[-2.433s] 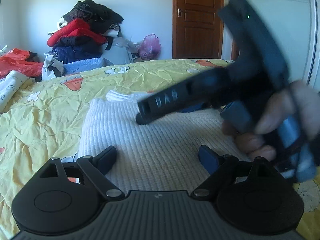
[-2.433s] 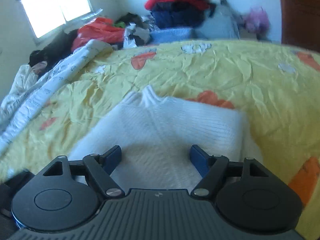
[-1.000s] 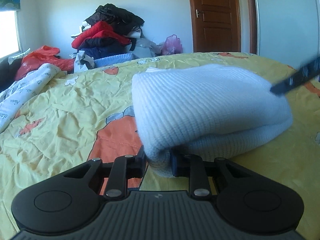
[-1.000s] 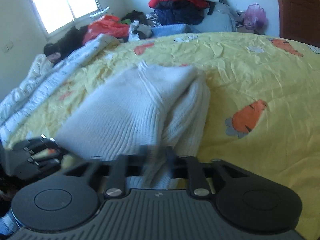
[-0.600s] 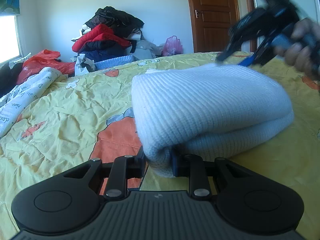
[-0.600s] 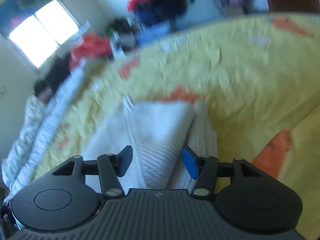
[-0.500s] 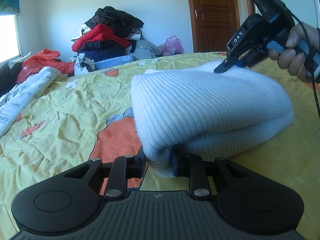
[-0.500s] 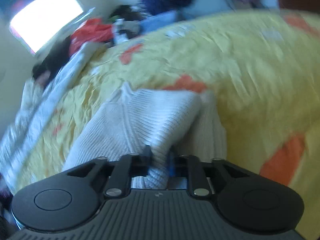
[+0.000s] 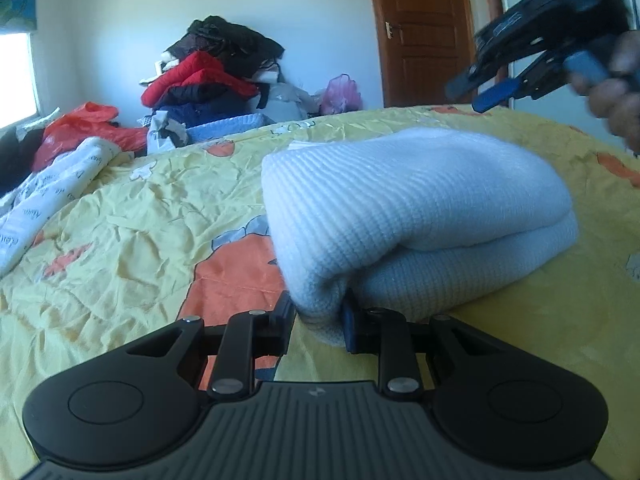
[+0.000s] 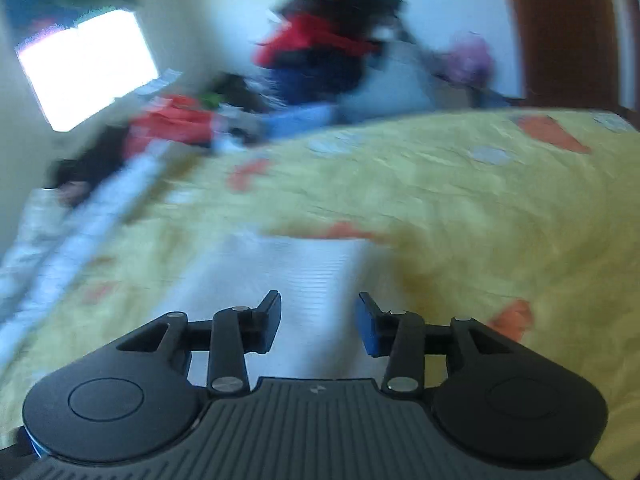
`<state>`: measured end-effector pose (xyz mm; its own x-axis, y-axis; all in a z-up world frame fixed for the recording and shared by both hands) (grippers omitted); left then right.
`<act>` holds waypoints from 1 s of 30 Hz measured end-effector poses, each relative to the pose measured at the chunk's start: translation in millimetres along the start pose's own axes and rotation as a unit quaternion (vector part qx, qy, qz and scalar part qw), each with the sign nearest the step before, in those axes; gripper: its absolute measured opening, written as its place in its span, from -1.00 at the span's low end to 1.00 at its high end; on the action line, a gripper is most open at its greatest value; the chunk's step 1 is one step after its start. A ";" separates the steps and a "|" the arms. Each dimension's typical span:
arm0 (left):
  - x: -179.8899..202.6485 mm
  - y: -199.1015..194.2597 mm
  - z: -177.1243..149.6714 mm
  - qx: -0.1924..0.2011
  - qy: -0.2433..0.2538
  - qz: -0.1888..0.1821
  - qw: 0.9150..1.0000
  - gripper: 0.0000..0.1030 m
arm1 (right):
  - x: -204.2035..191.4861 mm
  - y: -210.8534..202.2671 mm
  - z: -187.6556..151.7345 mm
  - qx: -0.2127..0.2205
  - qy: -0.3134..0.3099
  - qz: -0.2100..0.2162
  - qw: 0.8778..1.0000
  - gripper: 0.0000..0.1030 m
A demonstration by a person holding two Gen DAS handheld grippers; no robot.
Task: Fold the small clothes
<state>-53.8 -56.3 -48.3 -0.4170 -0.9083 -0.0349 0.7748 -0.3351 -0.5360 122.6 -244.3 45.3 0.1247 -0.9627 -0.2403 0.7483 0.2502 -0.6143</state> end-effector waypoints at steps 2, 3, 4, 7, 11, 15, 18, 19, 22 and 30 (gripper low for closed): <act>-2.5 2.4 0.9 -0.002 -0.017 0.002 1.000 -0.51 | -26.2 -10.2 -15.4 -0.018 -0.032 0.047 0.998 -0.10; -3.4 4.4 1.4 -0.004 -0.022 0.002 1.000 -0.51 | -37.9 -10.5 -28.2 -0.030 -0.057 0.056 0.996 -0.16; -4.3 6.6 1.9 -0.007 -0.027 0.001 1.000 -0.51 | -44.8 -7.0 -41.8 -0.046 -0.086 0.053 0.994 -0.13; -12.2 11.7 0.0 -0.012 -0.053 -0.015 0.998 -0.51 | -30.2 8.8 -77.5 -0.027 -0.156 0.033 0.987 -0.33; -26.6 12.4 -2.4 -0.014 -0.097 -0.030 0.995 -0.26 | -24.1 7.2 -70.3 -0.042 -0.115 0.031 0.992 -0.37; -21.2 -10.4 0.8 -0.017 -0.097 -0.023 0.995 -0.21 | -41.4 -25.4 -76.0 -0.012 -0.122 -0.016 0.992 0.11; -12.3 -31.7 5.9 0.007 -0.081 -0.010 0.997 0.31 | -52.2 -56.3 -85.5 0.051 -0.098 -0.018 0.994 0.55; -8.2 -35.1 8.7 0.022 -0.069 -0.001 0.997 0.56 | -52.4 -59.5 -91.0 0.070 -0.098 -0.025 0.992 0.55; 2.7 -27.8 15.6 0.027 -0.031 0.030 0.999 0.61 | -47.7 -26.2 -116.9 0.028 -0.135 -0.080 0.987 0.51; 4.9 -47.6 16.0 0.032 -0.056 0.031 0.997 0.61 | -24.5 -81.9 -128.2 0.047 -0.055 -0.110 0.991 0.93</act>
<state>-85.1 -48.8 -9.4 -0.3145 -0.9488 0.0298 0.8277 -0.2894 -0.4808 -25.3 -228.0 5.1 0.0178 -0.9996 -0.0208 0.8224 0.0265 -0.5683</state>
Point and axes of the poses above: each gripper's, at about its wrist camera, not at the fingertips, and y roughly the way its jaws point, x to its right, z to its top, the point moved 5 cm from there along y, roughly the way its jaws point, and after that the axes turned 12 degrees about -z, right-handed, at the moved point
